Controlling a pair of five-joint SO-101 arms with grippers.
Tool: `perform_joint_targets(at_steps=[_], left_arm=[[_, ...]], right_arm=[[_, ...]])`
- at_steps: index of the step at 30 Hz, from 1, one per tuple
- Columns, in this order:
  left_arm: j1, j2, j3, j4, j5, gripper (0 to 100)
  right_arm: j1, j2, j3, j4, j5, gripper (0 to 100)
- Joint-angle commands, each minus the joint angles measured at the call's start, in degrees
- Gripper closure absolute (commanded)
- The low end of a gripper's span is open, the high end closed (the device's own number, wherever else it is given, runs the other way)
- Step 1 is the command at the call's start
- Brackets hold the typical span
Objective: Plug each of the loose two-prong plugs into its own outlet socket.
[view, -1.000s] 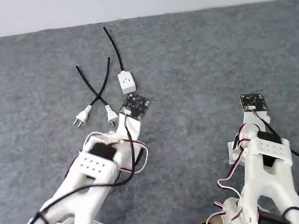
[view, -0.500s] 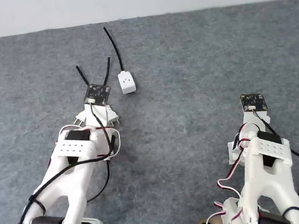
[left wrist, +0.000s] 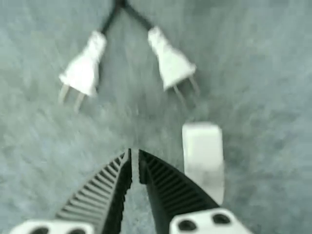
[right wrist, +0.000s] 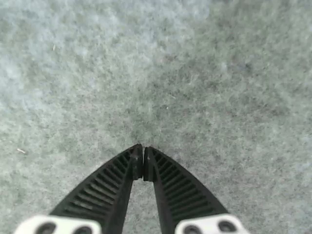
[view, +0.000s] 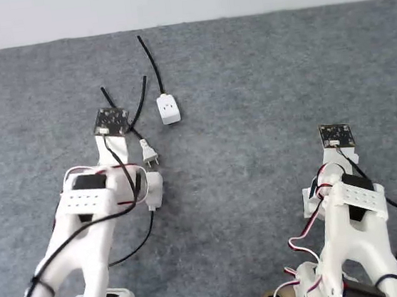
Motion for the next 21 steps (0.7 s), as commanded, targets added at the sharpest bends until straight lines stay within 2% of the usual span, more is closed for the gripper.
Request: perform_joint_targets(at_steps=[1,5,8,10,12,15,17,19,21], left_arm=[[-0.5,-11.6,-2.0,2.5,5.4,93],[3.1,-23.9,1.0,6.2,5.9,86],[9.7,-29.8,6.5,9.2,0.9,86],[11.4,-31.3,9.1,12.6,-2.4,86],[8.1,-31.4,10.4,16.2,-4.6,86],[-1.8,-31.7,11.5,19.5,-10.0,85],[-6.6,-31.8,12.6,21.8,-18.9,85],[-9.1,-31.8,14.4,25.0,-29.6,85],[-10.7,-31.8,16.0,27.0,-37.0,85]], right_arm=[[-0.7,0.0,-3.4,-0.7,0.5,98.8],[-0.7,0.0,-3.4,-0.7,0.4,98.8],[-0.7,0.0,-3.4,-0.7,0.4,98.8],[-0.7,0.0,-3.4,-0.7,0.4,98.8],[-0.7,0.0,-3.4,-0.7,0.5,98.8],[-0.7,0.0,-3.4,-0.7,0.5,98.8],[-0.7,0.0,-3.4,-0.7,0.5,98.8],[-0.7,0.0,-3.4,-0.7,0.6,98.8],[-0.7,0.0,-3.4,-0.7,0.6,98.8]])
